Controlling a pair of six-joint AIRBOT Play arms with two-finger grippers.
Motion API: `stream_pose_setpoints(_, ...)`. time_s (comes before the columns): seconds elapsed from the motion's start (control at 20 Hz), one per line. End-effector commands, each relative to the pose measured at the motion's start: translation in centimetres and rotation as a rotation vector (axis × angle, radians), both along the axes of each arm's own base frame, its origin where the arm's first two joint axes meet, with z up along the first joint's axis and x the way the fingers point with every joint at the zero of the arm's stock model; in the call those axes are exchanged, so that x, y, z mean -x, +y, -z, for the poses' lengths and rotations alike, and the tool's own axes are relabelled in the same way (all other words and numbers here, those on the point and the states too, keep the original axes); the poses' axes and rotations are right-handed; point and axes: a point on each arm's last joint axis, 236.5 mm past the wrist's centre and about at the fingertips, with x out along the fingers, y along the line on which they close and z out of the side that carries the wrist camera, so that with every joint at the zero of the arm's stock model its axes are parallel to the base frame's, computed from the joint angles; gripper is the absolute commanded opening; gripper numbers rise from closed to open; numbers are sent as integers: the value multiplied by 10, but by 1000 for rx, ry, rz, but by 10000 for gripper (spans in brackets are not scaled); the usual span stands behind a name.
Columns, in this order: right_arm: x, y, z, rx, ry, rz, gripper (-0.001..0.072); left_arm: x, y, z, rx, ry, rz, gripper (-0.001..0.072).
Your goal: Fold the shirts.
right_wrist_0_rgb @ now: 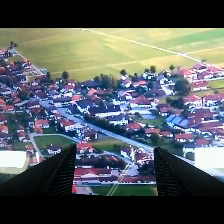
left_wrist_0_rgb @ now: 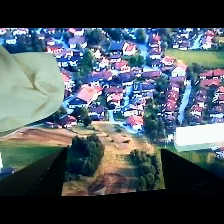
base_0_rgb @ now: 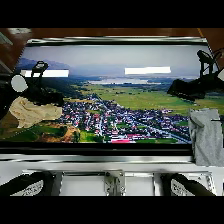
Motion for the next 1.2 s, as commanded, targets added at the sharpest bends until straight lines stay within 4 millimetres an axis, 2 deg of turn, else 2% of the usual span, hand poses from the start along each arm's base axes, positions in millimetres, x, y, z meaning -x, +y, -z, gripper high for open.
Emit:
stream_pose_setpoints(0.0, 0, 0, 0, -1, 1, 1, 599, 0, 0, 0, 0, 1, -1, 704)
stream_pose_setpoints(0.65, 0, 0, 0, 0, 1, 1, 599, 0, 0, 0, 0, 1, 0, 704)
stream_pose_setpoints(0.8, -10, -2, -4, 0, -43, 14, 599, 0, -2, 0, 9, 2, -3, 703)
stream_pose_setpoints(1.15, -15, -3, -7, 1, -66, 21, 599, -1, -9, 2, 40, 4, 1, 702)
